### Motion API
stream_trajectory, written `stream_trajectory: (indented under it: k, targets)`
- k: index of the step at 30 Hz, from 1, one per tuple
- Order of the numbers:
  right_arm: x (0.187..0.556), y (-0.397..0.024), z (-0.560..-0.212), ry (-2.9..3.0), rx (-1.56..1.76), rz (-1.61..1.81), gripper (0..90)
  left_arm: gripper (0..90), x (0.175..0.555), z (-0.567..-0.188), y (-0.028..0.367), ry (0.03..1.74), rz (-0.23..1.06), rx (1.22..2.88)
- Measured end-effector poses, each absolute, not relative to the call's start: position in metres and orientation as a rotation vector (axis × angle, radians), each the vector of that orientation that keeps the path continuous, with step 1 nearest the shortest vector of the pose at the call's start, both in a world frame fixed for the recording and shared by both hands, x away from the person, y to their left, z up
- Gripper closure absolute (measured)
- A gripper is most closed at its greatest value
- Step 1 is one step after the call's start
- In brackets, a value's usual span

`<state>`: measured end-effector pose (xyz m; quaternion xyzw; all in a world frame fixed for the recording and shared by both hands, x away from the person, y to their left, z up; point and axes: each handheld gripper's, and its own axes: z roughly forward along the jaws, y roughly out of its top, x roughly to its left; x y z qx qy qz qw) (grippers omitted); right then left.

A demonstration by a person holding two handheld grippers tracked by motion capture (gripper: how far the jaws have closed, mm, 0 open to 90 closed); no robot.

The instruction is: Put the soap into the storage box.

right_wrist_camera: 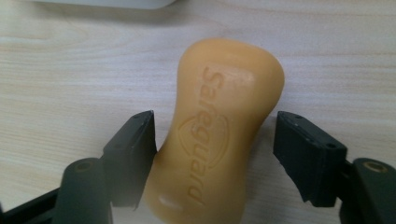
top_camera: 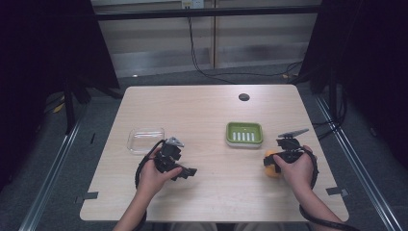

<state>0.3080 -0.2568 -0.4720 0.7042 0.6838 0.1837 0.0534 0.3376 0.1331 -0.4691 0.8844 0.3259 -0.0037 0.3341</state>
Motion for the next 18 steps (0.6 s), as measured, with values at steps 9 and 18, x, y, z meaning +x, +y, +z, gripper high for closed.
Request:
stream_trajectory:
  k: [9, 18]
  targets:
    - [0.314, -0.251, -0.472, 2.113, 2.120, 0.451, 47.9, 7.7, 0.339, -0.471, 0.134, 0.849, -0.015, 2.319]
    - [0.319, -0.244, -0.470, 2.176, 2.066, 0.332, 50.4, 7.7, 0.338, -0.473, 0.133, 0.867, -0.015, 2.303]
